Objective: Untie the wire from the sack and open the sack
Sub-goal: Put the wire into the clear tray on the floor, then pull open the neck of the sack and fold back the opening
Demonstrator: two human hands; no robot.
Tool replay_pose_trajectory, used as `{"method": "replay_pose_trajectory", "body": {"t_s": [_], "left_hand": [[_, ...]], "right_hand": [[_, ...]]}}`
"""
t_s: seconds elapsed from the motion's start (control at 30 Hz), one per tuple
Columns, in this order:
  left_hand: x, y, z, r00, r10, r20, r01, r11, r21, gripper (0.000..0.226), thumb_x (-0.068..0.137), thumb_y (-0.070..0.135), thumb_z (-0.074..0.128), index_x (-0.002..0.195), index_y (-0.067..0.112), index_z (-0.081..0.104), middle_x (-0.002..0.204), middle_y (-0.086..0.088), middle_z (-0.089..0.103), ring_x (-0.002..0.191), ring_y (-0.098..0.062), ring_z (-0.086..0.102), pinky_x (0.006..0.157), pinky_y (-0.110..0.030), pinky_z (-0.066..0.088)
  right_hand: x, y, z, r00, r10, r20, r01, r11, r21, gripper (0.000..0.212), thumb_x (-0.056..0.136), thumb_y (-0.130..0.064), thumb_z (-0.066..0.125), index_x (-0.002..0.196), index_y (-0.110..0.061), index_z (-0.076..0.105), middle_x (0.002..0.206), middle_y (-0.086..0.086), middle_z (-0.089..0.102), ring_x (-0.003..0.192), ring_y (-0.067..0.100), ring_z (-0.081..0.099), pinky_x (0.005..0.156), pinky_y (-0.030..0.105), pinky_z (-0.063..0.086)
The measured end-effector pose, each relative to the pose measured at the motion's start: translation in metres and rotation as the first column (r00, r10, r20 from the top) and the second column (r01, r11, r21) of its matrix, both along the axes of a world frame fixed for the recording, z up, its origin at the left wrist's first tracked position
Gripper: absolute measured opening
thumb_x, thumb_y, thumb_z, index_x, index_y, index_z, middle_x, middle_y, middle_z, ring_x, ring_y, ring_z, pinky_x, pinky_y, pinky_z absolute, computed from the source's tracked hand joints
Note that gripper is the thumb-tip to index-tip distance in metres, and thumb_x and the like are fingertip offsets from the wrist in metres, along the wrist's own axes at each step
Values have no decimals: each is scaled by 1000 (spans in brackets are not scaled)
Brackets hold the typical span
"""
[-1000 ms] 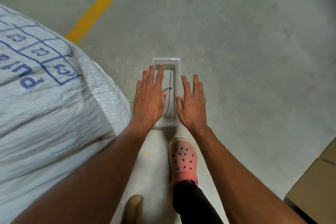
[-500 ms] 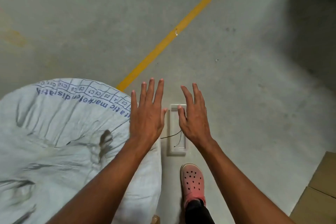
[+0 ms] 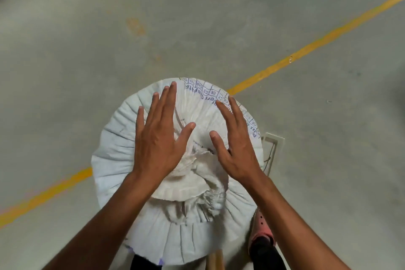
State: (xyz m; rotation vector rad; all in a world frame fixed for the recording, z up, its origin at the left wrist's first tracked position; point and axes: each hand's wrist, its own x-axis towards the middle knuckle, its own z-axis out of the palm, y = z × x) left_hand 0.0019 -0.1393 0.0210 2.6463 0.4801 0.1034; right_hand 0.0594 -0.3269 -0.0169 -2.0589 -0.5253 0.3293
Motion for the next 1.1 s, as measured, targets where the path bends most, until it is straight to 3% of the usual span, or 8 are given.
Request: {"method": "replay_pose_trajectory", "body": {"t_s": [0.1, 0.2, 0.33, 0.43, 0.6, 0.8, 1.0, 1.1], "left_hand": [[-30, 28, 0, 997, 81, -19, -83, 991, -108, 86, 100, 55, 57, 167, 35, 6, 173, 7, 26, 161, -16, 19, 130, -48, 17], [-56, 40, -6, 997, 39, -66, -51, 982, -183, 88, 99, 56, 58, 167, 35, 6, 172, 7, 29, 159, -16, 25, 129, -48, 20], [-84, 39, -14, 994, -18, -109, -16, 952, -305, 86, 99, 59, 56, 166, 41, 6, 162, 10, 47, 145, -17, 47, 125, -47, 30], [-99, 37, -19, 994, -8, -108, -32, 930, -367, 86, 98, 54, 61, 166, 43, 9, 148, 16, 61, 124, -18, 63, 118, -48, 39], [-113, 40, -34, 992, -11, -125, -37, 927, -372, 89, 96, 60, 59, 166, 43, 7, 137, 16, 70, 125, -15, 64, 121, -48, 36], [-114, 40, -51, 990, -59, -127, 7, 929, -371, 97, 90, 63, 67, 166, 43, 9, 140, 17, 67, 134, -6, 56, 124, -48, 30], [-105, 40, -71, 982, -105, -155, 52, 949, -312, 104, 78, 83, 63, 163, 48, 14, 137, 17, 65, 138, -9, 52, 124, -53, 27], [-105, 42, -77, 976, -96, -195, 39, 960, -278, 99, 76, 82, 65, 161, 46, 29, 106, 15, 68, 115, -12, 62, 123, -54, 29]], "right_hand": [[-26, 19, 5, 995, 75, -61, -73, 997, 29, 60, 108, -39, 49, 164, -24, 33, 175, -2, 25, 162, 11, 19, 129, 39, 24], [-42, 22, 13, 986, 148, -75, -149, 989, -12, 59, 104, -51, 48, 159, -31, 42, 153, -10, 58, 145, 7, 48, 119, 36, 36], [-44, 19, 23, 935, 348, -63, -352, 903, -245, 62, 96, -73, 40, 137, -35, 66, 92, -15, 77, 96, 6, 63, 102, 44, 43], [-41, 16, 29, 861, 504, -66, -469, 738, -484, 89, 87, -95, 23, 142, -38, 62, 79, -12, 74, 92, 12, 66, 105, 48, 43], [-47, 19, 33, 820, 571, -20, -443, 614, -653, 105, 75, -105, 23, 160, -44, 36, 103, -5, 67, 106, 24, 62, 109, 54, 39], [-46, 18, 22, 815, 579, -37, -403, 519, -754, 95, 77, -103, 30, 147, -43, 55, 131, 1, 58, 123, 28, 55, 106, 55, 40], [-39, 9, 23, 834, 543, -99, -401, 473, -784, 111, 66, -110, 24, 143, -36, 55, 149, 3, 54, 139, 31, 47, 109, 57, 40], [-34, 6, 21, 813, 568, -129, -402, 388, -830, 116, 61, -110, 32, 149, -34, 47, 156, 6, 47, 144, 34, 42, 110, 58, 39]]}}
